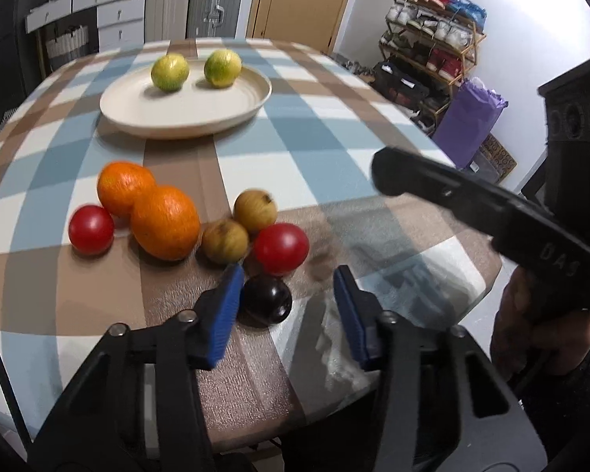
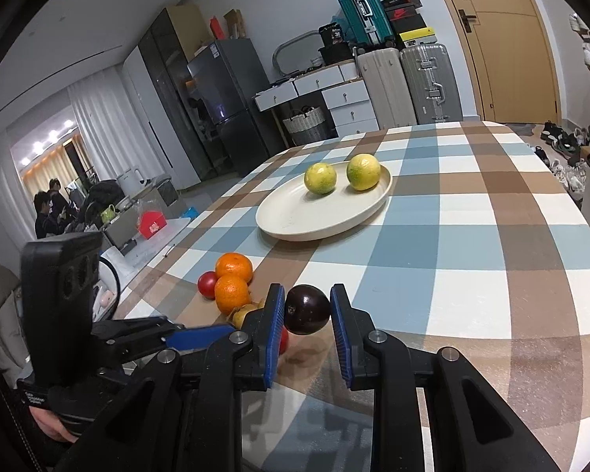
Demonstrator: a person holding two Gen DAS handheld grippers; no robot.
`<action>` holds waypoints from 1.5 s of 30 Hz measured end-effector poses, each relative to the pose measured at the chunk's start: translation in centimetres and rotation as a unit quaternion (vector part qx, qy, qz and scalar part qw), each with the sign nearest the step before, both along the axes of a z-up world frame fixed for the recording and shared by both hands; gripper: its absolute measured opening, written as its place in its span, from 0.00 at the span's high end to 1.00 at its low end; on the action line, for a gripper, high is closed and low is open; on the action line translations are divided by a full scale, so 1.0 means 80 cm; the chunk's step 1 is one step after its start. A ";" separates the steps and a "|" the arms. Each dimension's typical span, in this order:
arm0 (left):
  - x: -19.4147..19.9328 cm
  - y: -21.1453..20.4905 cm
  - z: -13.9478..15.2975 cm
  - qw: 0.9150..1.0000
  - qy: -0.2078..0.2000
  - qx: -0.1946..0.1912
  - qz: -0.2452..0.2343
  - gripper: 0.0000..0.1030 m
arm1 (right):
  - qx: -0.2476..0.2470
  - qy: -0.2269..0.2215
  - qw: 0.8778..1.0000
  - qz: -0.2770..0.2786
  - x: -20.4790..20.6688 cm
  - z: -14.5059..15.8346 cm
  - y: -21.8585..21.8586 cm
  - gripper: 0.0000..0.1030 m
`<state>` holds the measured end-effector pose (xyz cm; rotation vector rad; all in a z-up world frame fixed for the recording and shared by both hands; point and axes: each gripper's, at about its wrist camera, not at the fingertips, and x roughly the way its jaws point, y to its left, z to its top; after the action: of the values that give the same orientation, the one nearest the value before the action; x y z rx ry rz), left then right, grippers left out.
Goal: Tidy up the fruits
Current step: 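Carry both dark plums onto the plate beside the citrus and release them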
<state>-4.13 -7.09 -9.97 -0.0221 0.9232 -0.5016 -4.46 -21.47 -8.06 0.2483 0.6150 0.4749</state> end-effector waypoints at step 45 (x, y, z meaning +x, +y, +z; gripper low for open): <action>0.165 0.116 0.116 0.994 -0.062 -0.052 0.080 0.79 | 0.005 0.001 0.999 0.051 0.122 0.055 0.040 0.77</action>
<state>9.07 2.20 -0.72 -0.1566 0.7666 -0.3962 5.28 -18.26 -3.64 0.2286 0.6291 0.5757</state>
